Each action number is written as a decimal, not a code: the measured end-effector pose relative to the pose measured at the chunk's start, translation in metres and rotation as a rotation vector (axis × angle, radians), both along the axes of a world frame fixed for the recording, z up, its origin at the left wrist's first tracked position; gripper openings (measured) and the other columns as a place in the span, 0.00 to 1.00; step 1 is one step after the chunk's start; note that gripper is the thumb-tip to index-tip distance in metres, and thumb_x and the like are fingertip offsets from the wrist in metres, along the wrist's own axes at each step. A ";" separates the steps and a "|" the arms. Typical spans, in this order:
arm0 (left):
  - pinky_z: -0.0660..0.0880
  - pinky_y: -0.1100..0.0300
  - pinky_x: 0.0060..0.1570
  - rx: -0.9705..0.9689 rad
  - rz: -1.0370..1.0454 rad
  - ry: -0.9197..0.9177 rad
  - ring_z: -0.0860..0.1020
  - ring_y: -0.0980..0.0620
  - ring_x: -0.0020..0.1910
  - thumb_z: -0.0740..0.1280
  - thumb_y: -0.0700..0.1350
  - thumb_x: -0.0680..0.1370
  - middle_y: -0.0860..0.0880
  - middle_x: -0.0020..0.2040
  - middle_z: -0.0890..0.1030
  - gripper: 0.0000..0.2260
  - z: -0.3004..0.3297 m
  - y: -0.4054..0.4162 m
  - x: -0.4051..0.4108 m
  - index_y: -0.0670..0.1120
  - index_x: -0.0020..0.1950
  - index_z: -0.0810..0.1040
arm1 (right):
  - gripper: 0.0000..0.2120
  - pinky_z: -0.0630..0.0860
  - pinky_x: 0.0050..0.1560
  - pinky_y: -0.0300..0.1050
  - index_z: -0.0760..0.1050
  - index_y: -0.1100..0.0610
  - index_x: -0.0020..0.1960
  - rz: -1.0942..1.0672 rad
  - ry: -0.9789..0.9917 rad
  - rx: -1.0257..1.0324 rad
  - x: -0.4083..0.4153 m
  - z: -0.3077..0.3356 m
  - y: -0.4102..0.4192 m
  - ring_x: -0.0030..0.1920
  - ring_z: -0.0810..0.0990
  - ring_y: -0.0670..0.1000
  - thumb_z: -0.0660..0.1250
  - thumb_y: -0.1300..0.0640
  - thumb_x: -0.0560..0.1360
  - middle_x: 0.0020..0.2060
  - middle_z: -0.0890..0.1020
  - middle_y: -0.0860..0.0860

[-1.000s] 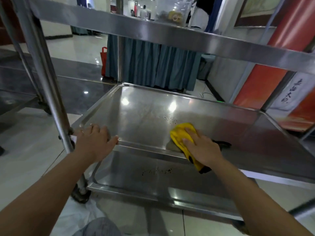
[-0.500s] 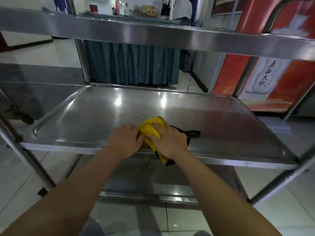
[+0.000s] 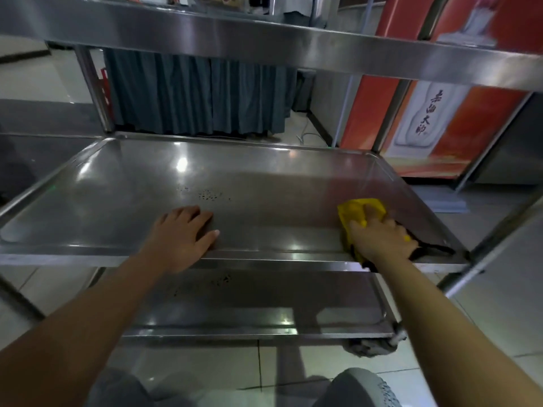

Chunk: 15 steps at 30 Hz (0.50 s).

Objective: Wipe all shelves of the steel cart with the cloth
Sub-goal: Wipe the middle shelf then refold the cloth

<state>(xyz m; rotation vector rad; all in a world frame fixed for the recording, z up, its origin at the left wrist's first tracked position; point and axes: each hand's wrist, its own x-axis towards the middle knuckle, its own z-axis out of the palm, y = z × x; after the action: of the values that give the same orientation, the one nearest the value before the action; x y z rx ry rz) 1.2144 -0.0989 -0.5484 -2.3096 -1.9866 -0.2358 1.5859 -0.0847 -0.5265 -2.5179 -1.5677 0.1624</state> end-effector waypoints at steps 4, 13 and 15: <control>0.66 0.47 0.63 -0.095 0.064 0.053 0.68 0.42 0.67 0.45 0.66 0.77 0.46 0.69 0.69 0.29 0.009 0.007 0.009 0.52 0.69 0.67 | 0.33 0.53 0.66 0.70 0.54 0.43 0.75 0.145 -0.007 0.028 -0.068 -0.001 -0.004 0.72 0.59 0.64 0.45 0.30 0.74 0.77 0.54 0.55; 0.58 0.46 0.68 -0.045 -0.039 -0.093 0.64 0.45 0.72 0.50 0.64 0.78 0.50 0.73 0.67 0.25 0.007 0.012 0.067 0.56 0.71 0.68 | 0.30 0.59 0.70 0.61 0.51 0.34 0.74 0.497 -0.007 0.085 -0.009 -0.007 -0.020 0.73 0.62 0.57 0.52 0.30 0.74 0.77 0.57 0.49; 0.59 0.45 0.68 -0.029 -0.054 -0.085 0.64 0.45 0.72 0.49 0.65 0.78 0.50 0.73 0.67 0.25 0.006 0.013 0.068 0.56 0.71 0.68 | 0.30 0.59 0.69 0.62 0.50 0.34 0.74 0.357 -0.008 0.073 0.024 -0.005 -0.021 0.73 0.63 0.58 0.52 0.31 0.75 0.77 0.58 0.50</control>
<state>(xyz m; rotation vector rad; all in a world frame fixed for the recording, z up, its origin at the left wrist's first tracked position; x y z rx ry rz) 1.2822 -0.0862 -0.5429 -2.4122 -1.9807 -0.3168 1.6103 -0.1052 -0.5316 -2.1667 -1.9757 0.1363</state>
